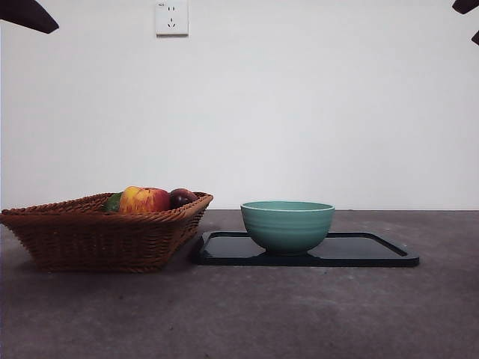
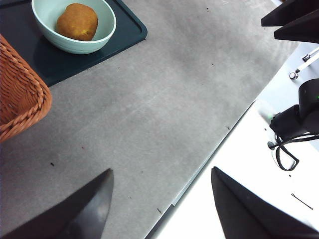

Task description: Pick up the wifruite, put it on the bowl, pick up the plate, put it on desk

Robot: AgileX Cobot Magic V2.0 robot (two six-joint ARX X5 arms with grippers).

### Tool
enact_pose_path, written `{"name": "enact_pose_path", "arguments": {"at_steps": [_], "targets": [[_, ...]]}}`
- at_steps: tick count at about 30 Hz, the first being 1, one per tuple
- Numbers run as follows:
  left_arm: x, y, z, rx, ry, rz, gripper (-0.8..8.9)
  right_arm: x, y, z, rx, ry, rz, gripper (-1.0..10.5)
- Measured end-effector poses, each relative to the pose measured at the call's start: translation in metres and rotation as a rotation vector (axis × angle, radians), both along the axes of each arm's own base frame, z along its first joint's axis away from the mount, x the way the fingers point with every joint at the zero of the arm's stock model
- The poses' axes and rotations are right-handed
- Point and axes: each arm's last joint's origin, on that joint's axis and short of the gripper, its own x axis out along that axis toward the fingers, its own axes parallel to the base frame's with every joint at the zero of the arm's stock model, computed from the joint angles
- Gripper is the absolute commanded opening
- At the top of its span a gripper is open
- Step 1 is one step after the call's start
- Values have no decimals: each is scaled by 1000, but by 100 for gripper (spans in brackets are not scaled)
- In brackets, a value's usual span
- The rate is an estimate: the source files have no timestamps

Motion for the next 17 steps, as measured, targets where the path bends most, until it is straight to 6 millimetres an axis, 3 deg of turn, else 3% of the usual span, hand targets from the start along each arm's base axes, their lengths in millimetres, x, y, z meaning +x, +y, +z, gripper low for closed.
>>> {"name": "enact_pose_path", "arguments": {"at_steps": [10, 17], "targets": [[10, -6, 10, -73, -114, 1, 312, 0, 0, 0, 0, 1, 0, 193], [46, -30, 20, -65, -110, 1, 313, 0, 0, 0, 0, 1, 0, 193]]}}
